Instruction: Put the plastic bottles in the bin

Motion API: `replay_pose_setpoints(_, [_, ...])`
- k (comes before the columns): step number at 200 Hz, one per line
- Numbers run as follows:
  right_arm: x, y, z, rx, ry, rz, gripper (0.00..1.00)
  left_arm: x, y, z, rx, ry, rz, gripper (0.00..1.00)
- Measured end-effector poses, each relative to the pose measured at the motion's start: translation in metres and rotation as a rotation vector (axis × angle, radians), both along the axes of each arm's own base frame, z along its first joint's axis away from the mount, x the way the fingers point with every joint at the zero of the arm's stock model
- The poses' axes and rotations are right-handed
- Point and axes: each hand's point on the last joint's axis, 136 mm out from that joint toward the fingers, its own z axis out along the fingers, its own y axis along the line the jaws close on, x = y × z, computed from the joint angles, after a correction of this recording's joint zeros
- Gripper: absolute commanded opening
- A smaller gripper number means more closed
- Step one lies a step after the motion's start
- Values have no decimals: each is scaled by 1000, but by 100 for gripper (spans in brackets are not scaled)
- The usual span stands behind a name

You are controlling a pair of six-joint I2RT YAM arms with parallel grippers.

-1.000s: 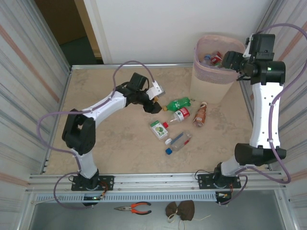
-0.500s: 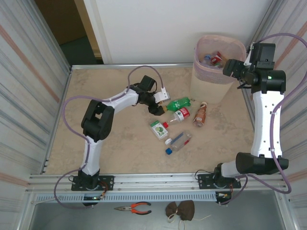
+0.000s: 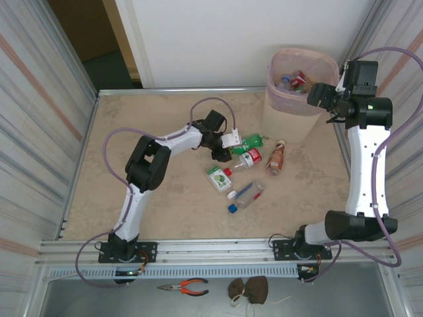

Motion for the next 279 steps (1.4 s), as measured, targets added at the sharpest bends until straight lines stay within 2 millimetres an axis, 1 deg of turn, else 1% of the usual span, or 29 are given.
replay_pose_setpoints(39, [0,0,0,0,0,0,89,3,2,-1,14,-12,11,23])
replay_pose_setpoints(53, [0,0,0,0,-1,0,89,4,2,-1,17,-14,13,22])
replay_pose_setpoints(69, [-1,0,0,0,-2,0,89,4,3,-1,18,-16,14,16])
replay_pose_setpoints(117, [-5,2,6,4,-20,5,88,4,6,0,21,-29,29,14])
replay_pose_setpoints(146, [-12,8,1,42,-26,21,88,-2,16,10,12,-24,55,13])
replay_pose_setpoints(159, [-14,12,0,68,-35,27,88,-3,21,20,-2,-31,73,13])
replay_pose_setpoints(172, [-17,18,-2,102,-49,40,88,-3,26,35,-23,-46,94,13])
replay_pose_setpoints(200, [-21,33,-5,199,-93,76,87,-1,32,80,-102,-100,135,12])
replay_pose_setpoints(220, [-23,47,-6,277,-134,107,86,-4,35,108,-166,-124,154,12])
replay_pose_setpoints(236, [-23,62,-6,344,-168,149,85,-9,34,129,-221,-133,163,12])
replay_pose_setpoints(254, [-22,82,-6,414,-198,201,85,-16,32,147,-281,-123,171,12])
replay_pose_setpoints(279, [-20,115,-4,499,-228,275,85,-26,28,171,-371,-99,176,12])
